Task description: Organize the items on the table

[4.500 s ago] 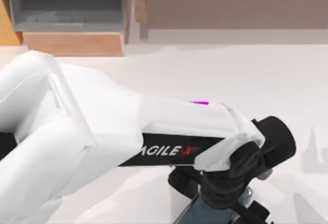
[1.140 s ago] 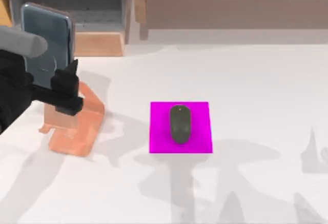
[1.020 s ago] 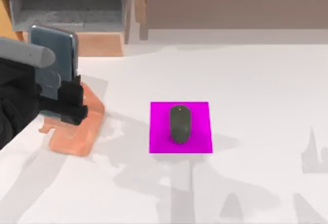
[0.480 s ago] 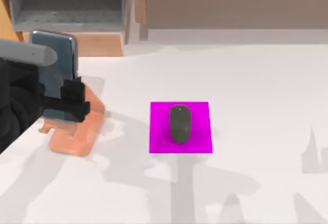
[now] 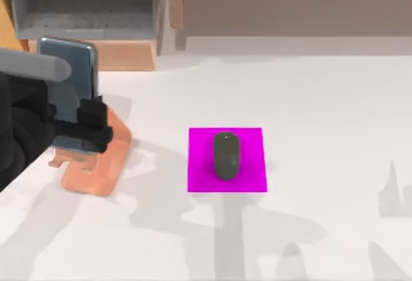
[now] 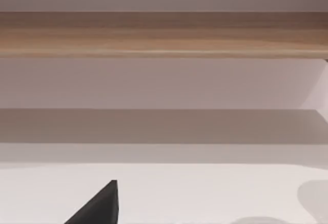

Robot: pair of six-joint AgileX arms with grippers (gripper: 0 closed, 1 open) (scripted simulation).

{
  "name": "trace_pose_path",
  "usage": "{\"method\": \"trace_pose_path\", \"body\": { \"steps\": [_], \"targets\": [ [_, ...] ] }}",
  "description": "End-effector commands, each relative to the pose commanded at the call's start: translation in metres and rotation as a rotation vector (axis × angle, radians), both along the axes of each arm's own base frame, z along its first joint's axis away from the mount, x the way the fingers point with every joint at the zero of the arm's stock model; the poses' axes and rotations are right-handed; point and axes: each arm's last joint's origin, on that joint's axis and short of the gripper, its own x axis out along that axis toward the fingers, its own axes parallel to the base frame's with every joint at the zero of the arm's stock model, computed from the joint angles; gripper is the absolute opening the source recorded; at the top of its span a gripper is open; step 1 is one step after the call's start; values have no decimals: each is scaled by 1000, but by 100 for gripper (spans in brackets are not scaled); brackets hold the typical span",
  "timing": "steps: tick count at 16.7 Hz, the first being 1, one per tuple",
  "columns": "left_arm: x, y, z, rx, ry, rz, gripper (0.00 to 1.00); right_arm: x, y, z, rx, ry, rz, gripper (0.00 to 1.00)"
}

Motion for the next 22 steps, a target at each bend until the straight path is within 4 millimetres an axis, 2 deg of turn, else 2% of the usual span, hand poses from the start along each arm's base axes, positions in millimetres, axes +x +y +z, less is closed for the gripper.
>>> {"method": "trace_pose_path", "body": {
  "steps": [4, 5, 14, 22],
  "targets": [
    [0, 0, 0, 0, 0, 0, 98, 0, 0, 0, 0, 0, 0, 100],
    [0, 0, 0, 0, 0, 0, 100, 0, 0, 0, 0, 0, 0, 100],
    [-1, 0, -1, 1, 2, 0, 100, 0, 0, 0, 0, 0, 0, 100],
    [-29, 1, 1, -1, -2, -1, 100, 0, 0, 0, 0, 0, 0, 100]
  ]
}}
